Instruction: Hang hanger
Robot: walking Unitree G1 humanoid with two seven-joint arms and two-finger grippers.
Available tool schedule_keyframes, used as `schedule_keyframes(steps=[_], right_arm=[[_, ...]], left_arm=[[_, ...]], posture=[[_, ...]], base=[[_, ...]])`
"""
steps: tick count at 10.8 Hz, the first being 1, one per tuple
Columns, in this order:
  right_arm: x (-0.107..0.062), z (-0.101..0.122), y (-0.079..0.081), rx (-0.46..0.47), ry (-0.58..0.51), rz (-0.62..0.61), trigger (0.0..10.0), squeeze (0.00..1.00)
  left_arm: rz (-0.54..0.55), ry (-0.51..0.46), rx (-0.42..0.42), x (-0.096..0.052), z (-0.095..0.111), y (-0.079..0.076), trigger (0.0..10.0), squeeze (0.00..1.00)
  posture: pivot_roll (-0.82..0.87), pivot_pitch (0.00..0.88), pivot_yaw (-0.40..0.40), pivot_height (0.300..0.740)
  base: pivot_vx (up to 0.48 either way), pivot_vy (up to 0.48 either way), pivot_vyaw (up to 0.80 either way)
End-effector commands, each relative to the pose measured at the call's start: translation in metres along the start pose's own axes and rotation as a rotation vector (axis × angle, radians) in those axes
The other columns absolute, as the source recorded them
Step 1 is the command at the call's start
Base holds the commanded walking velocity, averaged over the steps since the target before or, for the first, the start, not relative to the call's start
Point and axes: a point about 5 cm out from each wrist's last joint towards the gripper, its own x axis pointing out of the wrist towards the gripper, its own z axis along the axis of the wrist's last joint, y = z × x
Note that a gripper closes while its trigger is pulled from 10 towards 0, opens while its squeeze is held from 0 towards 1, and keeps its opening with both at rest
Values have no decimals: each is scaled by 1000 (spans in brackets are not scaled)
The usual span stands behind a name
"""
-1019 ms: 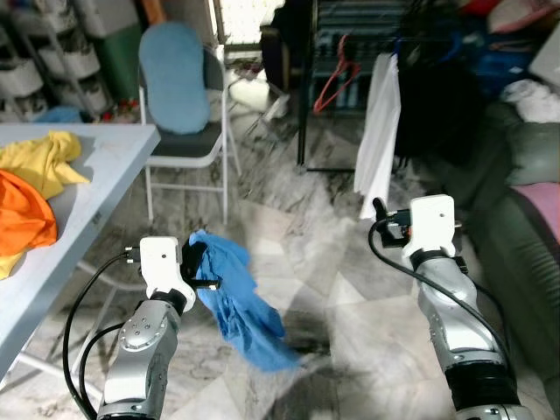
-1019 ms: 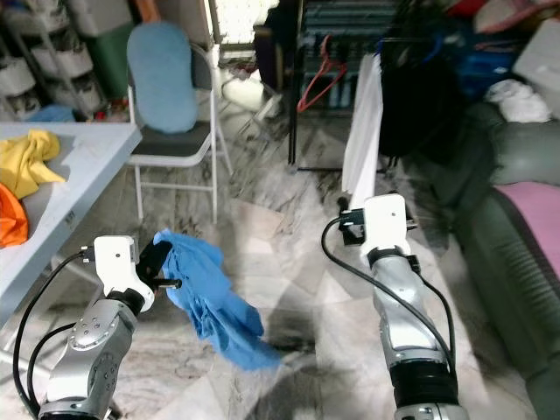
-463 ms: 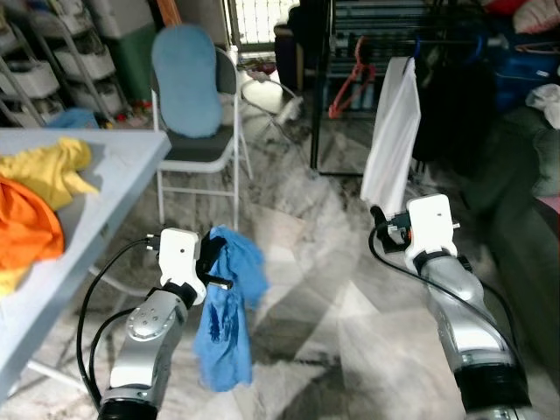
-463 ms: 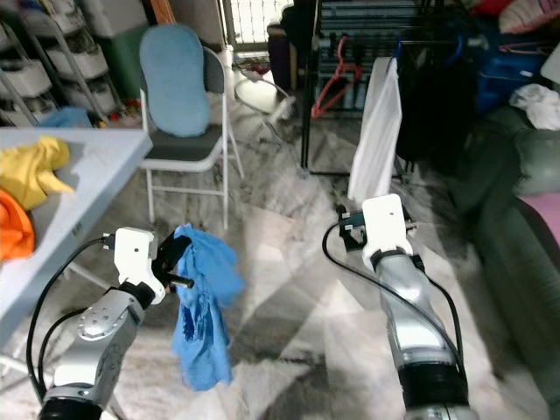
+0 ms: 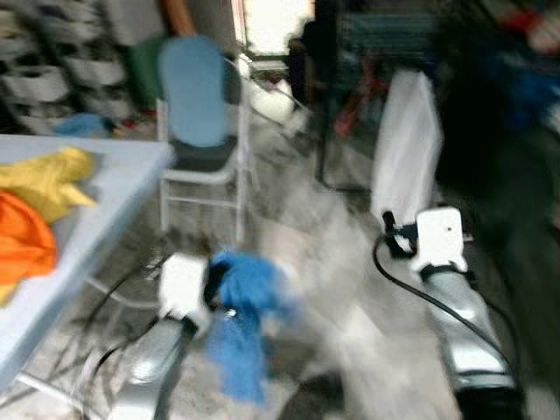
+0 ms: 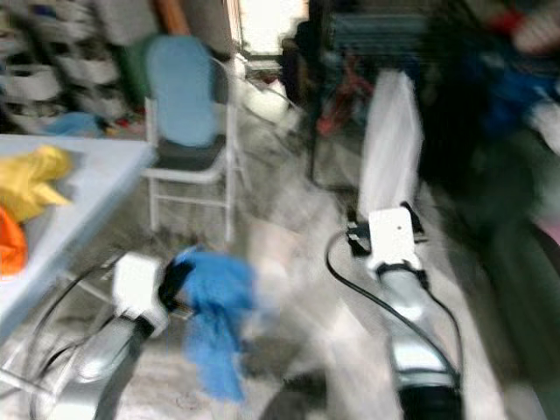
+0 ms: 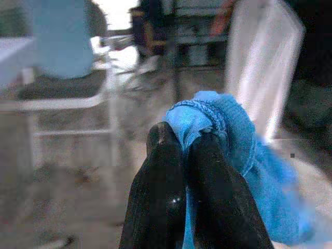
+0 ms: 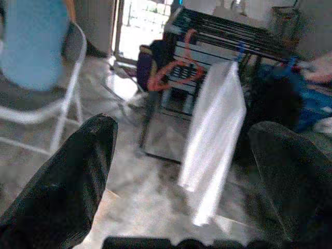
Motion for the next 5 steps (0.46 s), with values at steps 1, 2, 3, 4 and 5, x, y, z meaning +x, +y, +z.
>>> schedule_keyframes(steps=[1,2,3,4,5], right_arm=[[-3,-4,-2,-15,15,-21,10000,0],[-6,-6,-4,-30,9,-23,10000,0],[-6,-8,-4,-23,20,-30,10000,0],[-5,-8,-1,-21,21,-29,10000,0],[-2,-3,4,-8,5,0,10000,0]], left_arm=[[72,-36,11,-4,7,7,10000,0],[132,-38,-16,-8,5,10,10000,0],[141,-41,-33,-6,4,11,10000,0],[137,-59,-25,0,7,10,10000,0],[110,-72,-20,9,11,7,10000,0]], posture=[[-36,0,62,740],[-40,0,60,740],[-44,0,55,740],[-48,0,52,740],[-58,0,59,740]], base=[[382,292,0],[382,289,0],[382,289,0],[382,289,0],[382,289,-419]])
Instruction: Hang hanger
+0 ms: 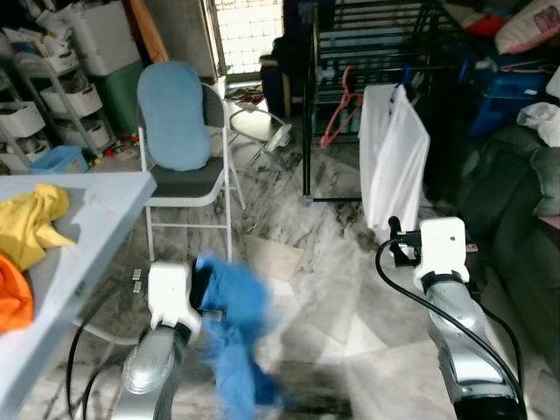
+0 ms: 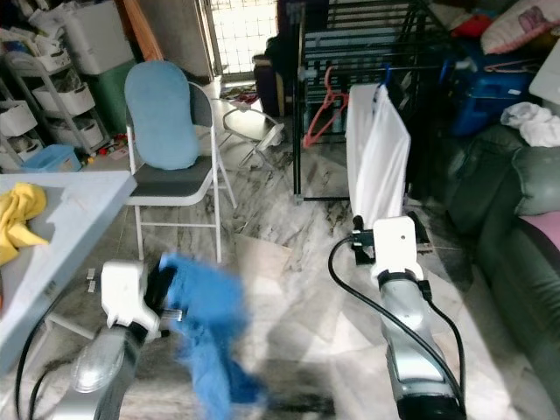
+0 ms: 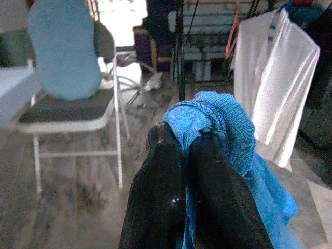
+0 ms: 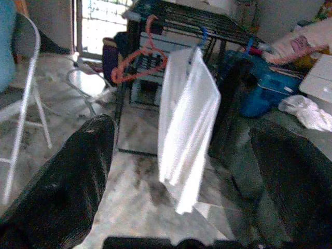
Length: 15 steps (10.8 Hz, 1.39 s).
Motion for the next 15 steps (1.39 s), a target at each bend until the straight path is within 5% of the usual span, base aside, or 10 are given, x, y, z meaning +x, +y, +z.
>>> schedule_keyframes(steps=[1,7,15], right_arm=[[5,9,8,16,-32,24,10000,0],[13,18,9,25,-61,28,10000,0],[15,23,17,19,-82,72,10000,0]], left_arm=[[22,-8,11,3,3,10,10000,0],[12,-23,-29,14,3,-4,10000,0],[17,-26,-48,16,1,-11,10000,0]], posture=[[-73,0,66,740],[-74,0,68,740],[-72,0,64,740]], base=[[382,289,-650],[442,94,-632],[468,0,0]])
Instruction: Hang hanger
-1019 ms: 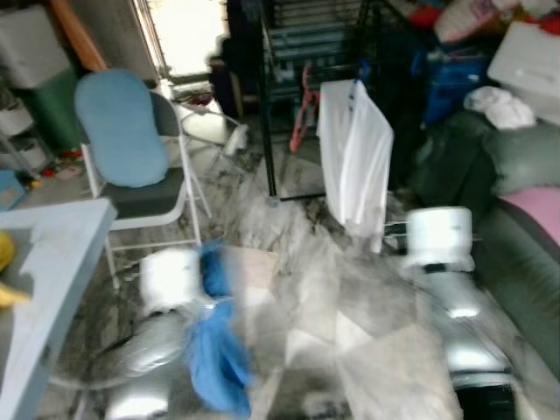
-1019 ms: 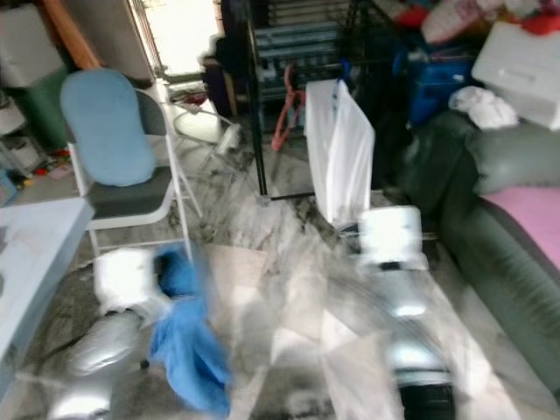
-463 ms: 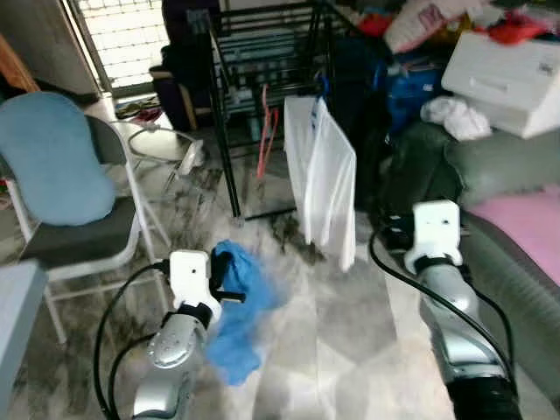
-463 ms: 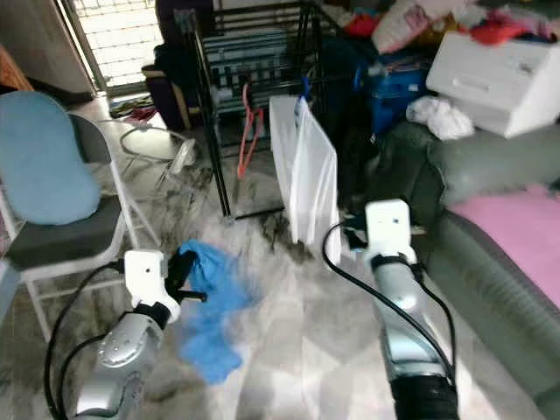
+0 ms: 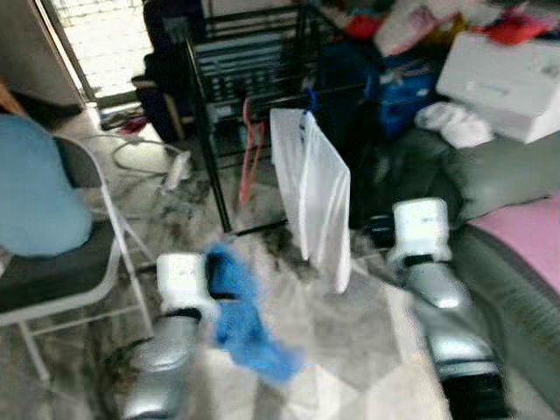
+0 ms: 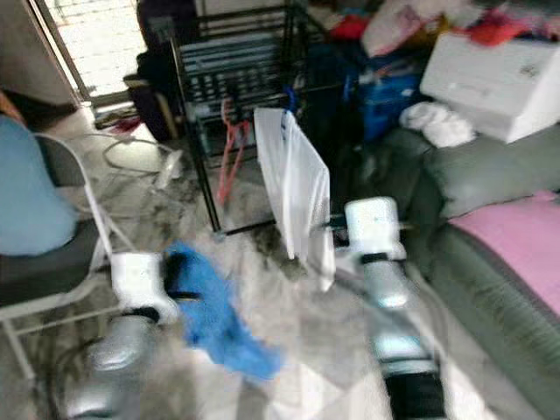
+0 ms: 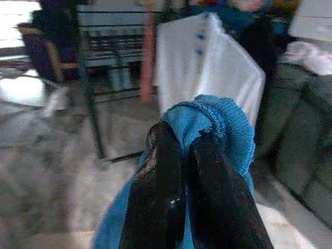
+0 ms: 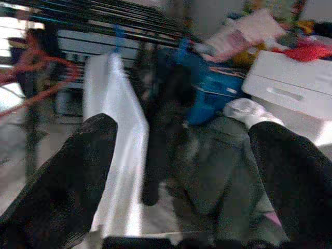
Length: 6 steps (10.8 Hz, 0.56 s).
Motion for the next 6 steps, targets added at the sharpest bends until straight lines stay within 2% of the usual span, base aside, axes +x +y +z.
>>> schedule_keyframes(steps=[1,2,4,5,6], right_arm=[[2,5,9,17,-14,26,10000,0],[2,4,9,11,-14,29,10000,0],[0,3,10,14,-12,26,10000,0],[0,3,10,20,-9,26,10000,0],[0,3,10,22,-8,28,10000,0]], left_arm=[[28,-30,18,1,8,11,10000,0],[29,-26,9,2,8,11,10000,0],[28,-16,2,2,6,11,10000,0],[30,-5,-8,2,5,10,10000,0],[37,-1,-13,2,4,11,10000,0]], posture=[[-72,0,64,740],[-72,0,64,740],[-74,0,68,740],[-75,0,69,740],[-75,0,69,740]], base=[[450,0,0],[420,0,613],[345,334,625],[289,382,0],[0,428,0]])
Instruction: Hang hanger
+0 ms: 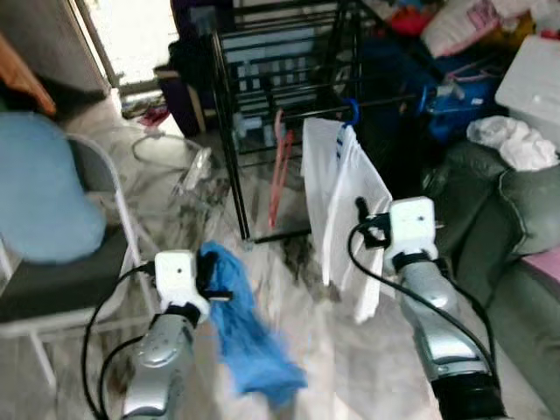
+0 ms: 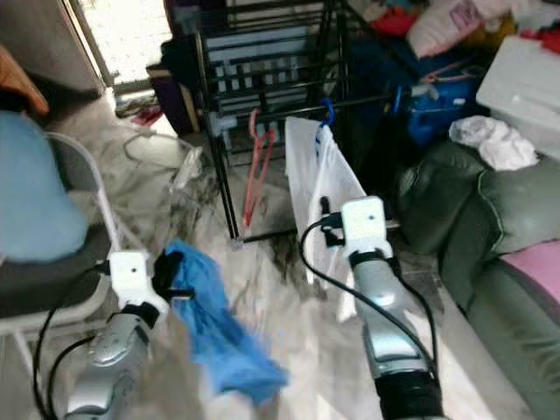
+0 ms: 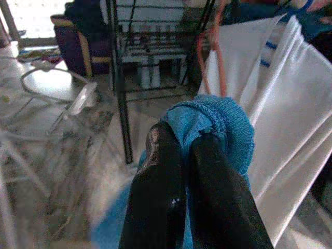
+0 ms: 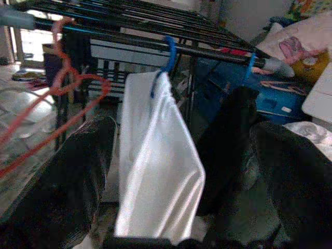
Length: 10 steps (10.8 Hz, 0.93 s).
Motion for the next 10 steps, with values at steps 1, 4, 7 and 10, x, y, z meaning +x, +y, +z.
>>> schedule_keyframes(steps=[1,4,7,10], right_arm=[[0,-2,-2,7,11,-5,10000,0],[2,-3,0,7,15,-1,10000,0],[1,-5,1,7,22,1,10000,0],[6,-3,0,17,20,-1,10000,0]], left_arm=[[1,-6,6,1,2,0,10000,0],[0,-2,12,2,1,0,10000,0],[8,-22,16,1,2,-1,10000,0],[-41,-71,-18,4,13,-5,10000,0]], posture=[[-74,0,69,740],[-73,0,68,740],[-73,0,68,740],[-68,0,62,740]], base=[[0,428,0],[0,428,0],[0,273,0],[0,0,0]])
